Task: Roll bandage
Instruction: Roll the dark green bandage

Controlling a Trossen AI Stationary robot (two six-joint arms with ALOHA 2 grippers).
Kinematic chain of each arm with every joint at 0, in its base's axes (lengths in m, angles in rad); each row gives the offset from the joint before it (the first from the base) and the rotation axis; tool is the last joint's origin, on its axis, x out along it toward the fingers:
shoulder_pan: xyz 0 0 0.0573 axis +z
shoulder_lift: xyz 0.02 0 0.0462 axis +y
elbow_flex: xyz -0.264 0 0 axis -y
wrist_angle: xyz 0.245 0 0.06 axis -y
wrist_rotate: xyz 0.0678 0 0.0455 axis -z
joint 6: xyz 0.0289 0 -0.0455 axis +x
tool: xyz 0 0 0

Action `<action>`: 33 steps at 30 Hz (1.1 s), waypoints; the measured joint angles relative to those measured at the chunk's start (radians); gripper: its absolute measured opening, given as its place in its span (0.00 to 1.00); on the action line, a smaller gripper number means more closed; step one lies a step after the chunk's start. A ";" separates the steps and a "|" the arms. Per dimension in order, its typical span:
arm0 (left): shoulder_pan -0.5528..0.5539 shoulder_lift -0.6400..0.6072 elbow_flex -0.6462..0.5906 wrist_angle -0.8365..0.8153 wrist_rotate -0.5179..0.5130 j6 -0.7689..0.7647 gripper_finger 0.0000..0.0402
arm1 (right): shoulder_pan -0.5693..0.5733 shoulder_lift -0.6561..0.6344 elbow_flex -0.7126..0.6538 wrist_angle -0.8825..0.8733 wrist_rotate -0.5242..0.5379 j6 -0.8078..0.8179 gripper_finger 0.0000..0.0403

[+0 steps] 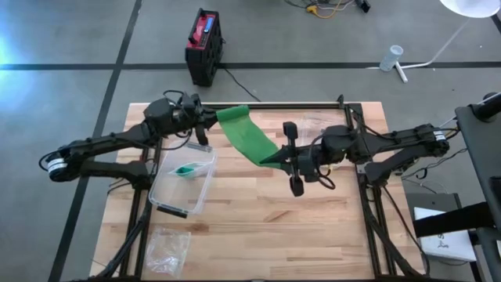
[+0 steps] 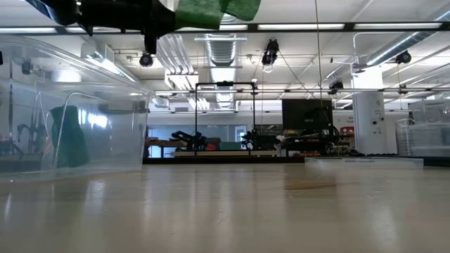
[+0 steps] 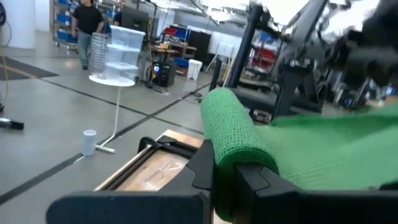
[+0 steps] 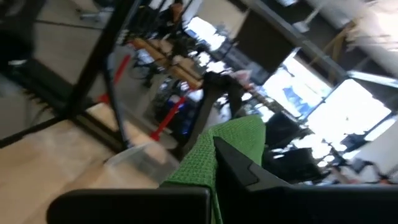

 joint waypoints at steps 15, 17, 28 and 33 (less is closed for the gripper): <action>0.223 0.017 0.000 0.034 0.230 -0.285 0.02 | 0.000 0.055 -0.002 -0.084 -0.082 0.060 0.00; 0.224 0.021 0.000 0.055 0.229 -0.294 0.02 | 0.000 0.067 -0.002 -0.084 -0.082 0.059 0.00; 0.226 0.030 0.000 0.010 0.199 -0.048 0.02 | 0.000 0.073 0.066 -0.085 -0.005 0.061 0.00; 0.204 0.036 0.000 -0.117 0.226 0.135 0.02 | -0.008 0.068 0.127 -0.084 0.077 -0.034 0.00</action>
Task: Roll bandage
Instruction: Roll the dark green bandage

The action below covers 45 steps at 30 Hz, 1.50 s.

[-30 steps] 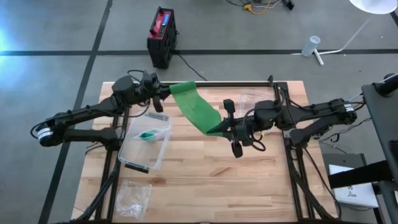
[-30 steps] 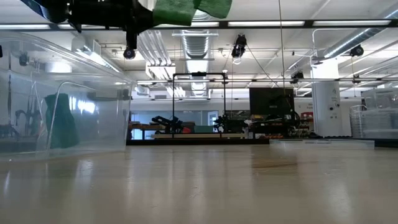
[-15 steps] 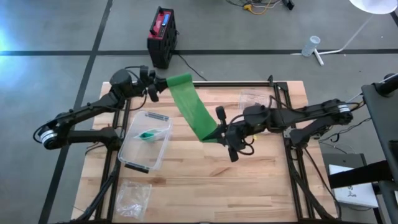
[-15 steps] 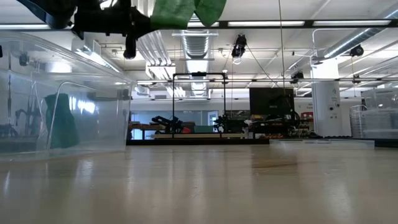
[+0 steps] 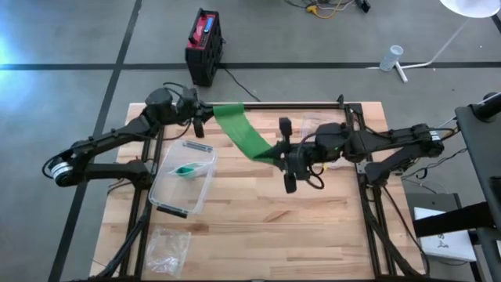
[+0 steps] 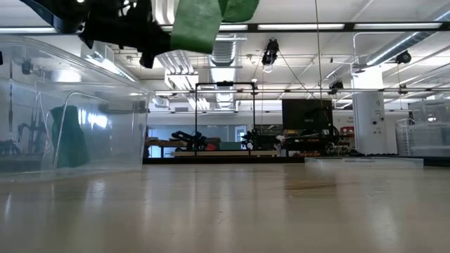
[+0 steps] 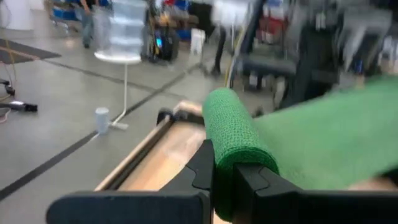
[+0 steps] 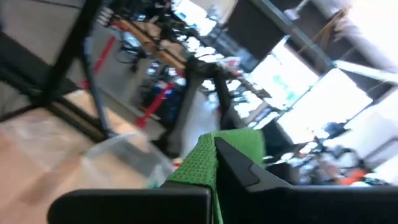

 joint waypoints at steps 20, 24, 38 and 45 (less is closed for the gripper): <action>-0.271 -0.008 -0.086 -0.148 0.131 0.268 0.02 | -0.212 -0.001 0.067 -0.008 0.040 -0.009 0.00; -0.341 -0.008 -0.087 -0.148 0.138 0.268 0.02 | -0.244 0.002 0.067 -0.015 0.040 -0.004 0.00; -0.420 -0.007 -0.087 -0.117 0.147 0.270 0.02 | -0.336 0.044 0.067 -0.030 0.039 0.044 0.00; -0.442 -0.005 -0.088 0.014 0.240 0.251 0.02 | -0.380 0.044 0.059 -0.074 0.038 0.081 0.00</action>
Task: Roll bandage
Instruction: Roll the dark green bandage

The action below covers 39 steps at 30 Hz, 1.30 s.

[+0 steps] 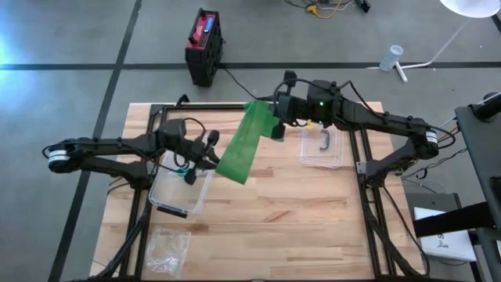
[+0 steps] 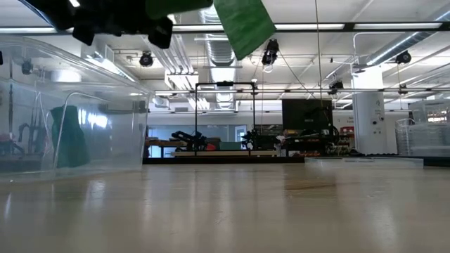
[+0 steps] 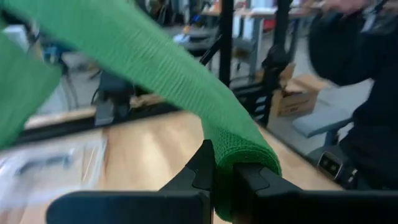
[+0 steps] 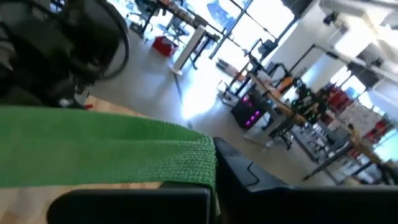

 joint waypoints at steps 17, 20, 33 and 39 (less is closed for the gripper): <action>-0.019 0.000 -0.002 0.266 0.022 -0.141 0.02 | -0.013 -0.004 -0.154 -0.006 -0.039 0.055 0.00; -0.019 0.000 -0.002 0.242 0.019 -0.141 0.02 | -0.014 -0.008 -0.159 -0.005 -0.039 0.060 0.00; -0.017 -0.006 -0.002 0.234 -0.044 -0.130 0.02 | -0.027 -0.028 -0.180 0.002 -0.039 0.092 0.00; -0.017 -0.019 -0.002 0.296 -0.047 -0.132 0.02 | -0.027 -0.028 -0.253 0.001 -0.059 0.157 0.00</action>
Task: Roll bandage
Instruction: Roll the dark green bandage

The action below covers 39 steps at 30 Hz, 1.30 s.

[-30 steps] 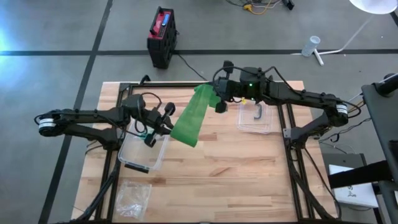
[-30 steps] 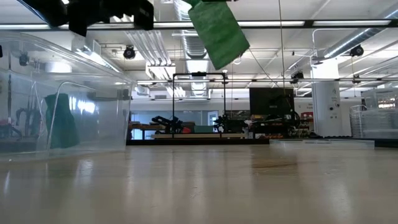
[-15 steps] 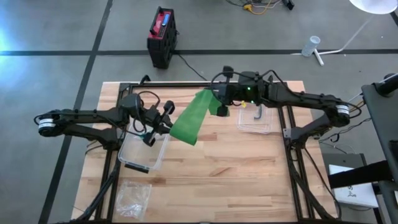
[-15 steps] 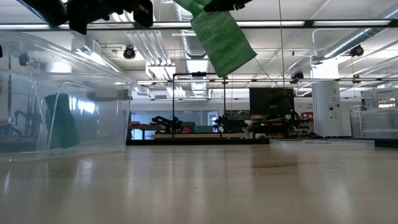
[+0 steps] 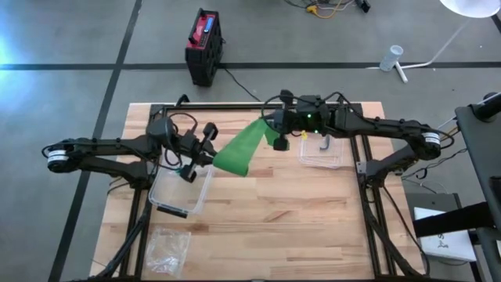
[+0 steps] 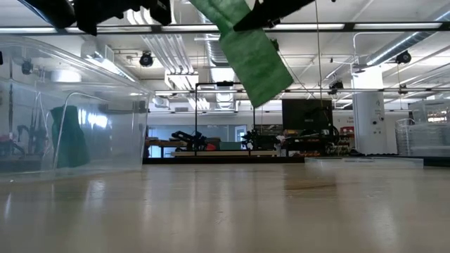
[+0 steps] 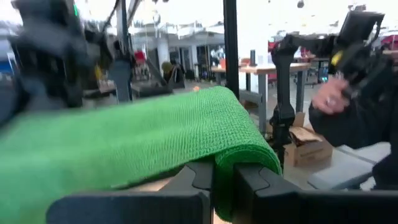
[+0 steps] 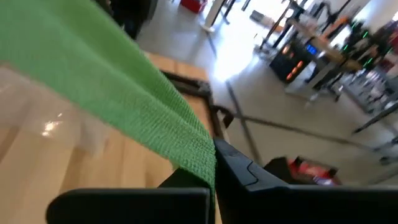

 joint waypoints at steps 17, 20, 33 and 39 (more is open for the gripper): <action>0.000 0.105 0.003 0.353 -0.254 -0.109 0.02 | 0.000 0.001 -0.295 0.414 -0.130 0.216 0.00; 0.000 0.131 0.003 0.380 -0.315 -0.102 0.02 | 0.000 0.001 -0.306 0.420 -0.131 0.228 0.00; 0.035 0.146 0.003 0.348 -0.437 0.039 0.02 | 0.059 0.002 -0.304 0.402 -0.138 0.248 0.00; 0.080 0.083 0.003 0.265 -0.433 0.026 0.02 | 0.088 -0.017 -0.301 0.344 -0.133 0.232 0.00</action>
